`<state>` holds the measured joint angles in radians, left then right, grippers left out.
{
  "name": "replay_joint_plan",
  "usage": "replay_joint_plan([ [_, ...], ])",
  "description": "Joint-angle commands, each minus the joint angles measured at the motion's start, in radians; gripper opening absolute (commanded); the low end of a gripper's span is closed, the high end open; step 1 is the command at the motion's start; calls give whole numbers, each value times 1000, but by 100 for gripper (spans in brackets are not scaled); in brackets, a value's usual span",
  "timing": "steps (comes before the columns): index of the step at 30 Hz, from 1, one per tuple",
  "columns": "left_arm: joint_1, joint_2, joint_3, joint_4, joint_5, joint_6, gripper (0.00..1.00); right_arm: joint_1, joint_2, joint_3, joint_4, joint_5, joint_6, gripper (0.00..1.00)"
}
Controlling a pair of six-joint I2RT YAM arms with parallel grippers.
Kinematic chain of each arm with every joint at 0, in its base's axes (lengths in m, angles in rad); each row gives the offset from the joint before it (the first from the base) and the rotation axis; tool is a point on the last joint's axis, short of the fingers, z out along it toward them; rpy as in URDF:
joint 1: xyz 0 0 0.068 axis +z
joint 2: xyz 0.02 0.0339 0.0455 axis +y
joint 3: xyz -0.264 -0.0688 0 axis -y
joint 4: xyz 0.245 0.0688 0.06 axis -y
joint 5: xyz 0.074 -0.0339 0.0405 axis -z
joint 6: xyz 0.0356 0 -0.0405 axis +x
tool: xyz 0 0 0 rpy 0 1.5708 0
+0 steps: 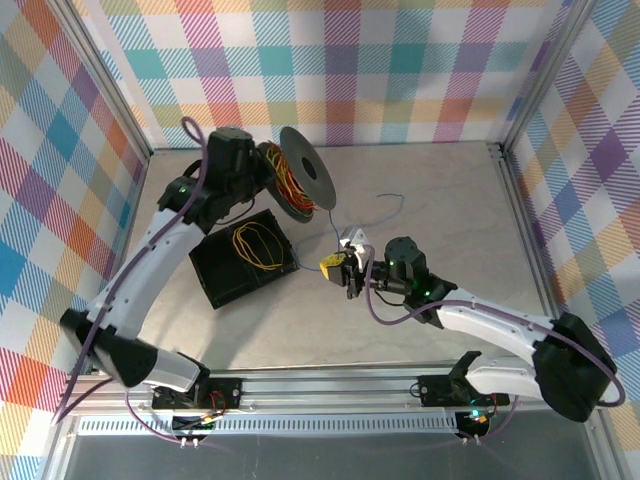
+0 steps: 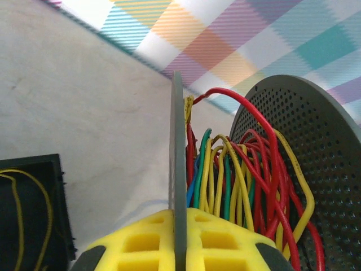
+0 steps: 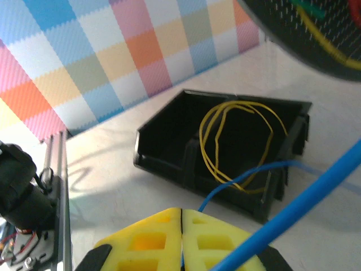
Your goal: Wrap the cables
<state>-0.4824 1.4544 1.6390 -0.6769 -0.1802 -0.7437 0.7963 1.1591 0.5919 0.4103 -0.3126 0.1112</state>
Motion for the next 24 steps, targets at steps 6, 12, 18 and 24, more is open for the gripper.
replay_joint_plan([
  [6,-53,208,181,89,-271,213,0,32,-114,278,-677,42,-233,0],
  [12,-111,281,167,88,-338,358,0,32,-57,499,-991,125,-311,0],
  [18,-213,278,141,138,-320,571,0,3,140,696,-1212,268,-389,0],
  [24,-245,277,99,105,-350,709,0,-21,244,864,-1351,461,-383,0],
])
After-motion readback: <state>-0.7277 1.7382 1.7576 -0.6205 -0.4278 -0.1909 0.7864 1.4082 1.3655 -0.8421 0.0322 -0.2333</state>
